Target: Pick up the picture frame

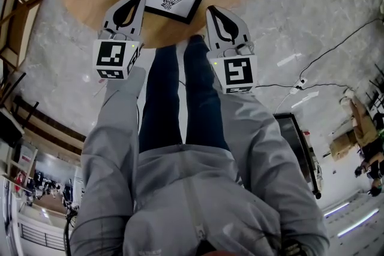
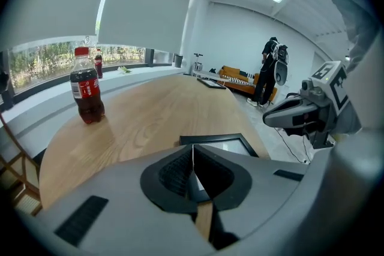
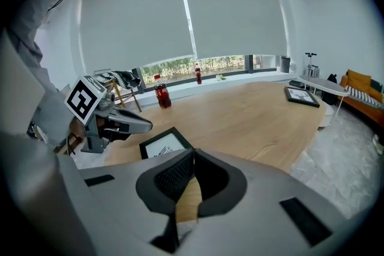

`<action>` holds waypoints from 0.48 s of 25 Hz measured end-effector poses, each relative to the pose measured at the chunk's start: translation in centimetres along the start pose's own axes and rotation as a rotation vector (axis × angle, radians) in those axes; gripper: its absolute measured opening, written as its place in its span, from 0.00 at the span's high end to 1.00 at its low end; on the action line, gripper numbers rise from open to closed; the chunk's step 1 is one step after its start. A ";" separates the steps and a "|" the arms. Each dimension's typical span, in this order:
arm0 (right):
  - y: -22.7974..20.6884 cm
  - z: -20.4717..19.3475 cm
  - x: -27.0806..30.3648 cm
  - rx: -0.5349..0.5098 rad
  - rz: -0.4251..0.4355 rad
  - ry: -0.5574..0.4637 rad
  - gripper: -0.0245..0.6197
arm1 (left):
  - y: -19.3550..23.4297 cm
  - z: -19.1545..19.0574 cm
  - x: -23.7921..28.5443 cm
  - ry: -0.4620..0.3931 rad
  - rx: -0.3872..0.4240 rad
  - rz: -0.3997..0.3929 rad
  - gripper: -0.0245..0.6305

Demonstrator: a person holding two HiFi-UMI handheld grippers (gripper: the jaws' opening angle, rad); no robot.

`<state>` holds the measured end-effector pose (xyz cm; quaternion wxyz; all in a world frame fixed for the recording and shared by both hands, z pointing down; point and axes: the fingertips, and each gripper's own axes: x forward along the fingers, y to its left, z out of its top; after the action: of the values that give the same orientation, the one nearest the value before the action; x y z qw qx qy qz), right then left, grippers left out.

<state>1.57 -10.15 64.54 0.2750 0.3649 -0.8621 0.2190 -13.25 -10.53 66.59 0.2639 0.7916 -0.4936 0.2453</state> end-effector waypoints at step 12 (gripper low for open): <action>-0.3 -1.3 -0.5 0.029 0.008 0.005 0.91 | 0.1 -3.0 2.3 0.168 -0.054 -0.032 0.77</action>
<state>2.50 -9.31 65.20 0.2709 0.3647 -0.8598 0.2333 -12.82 -10.11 70.34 0.3294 0.7686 -0.4634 0.2933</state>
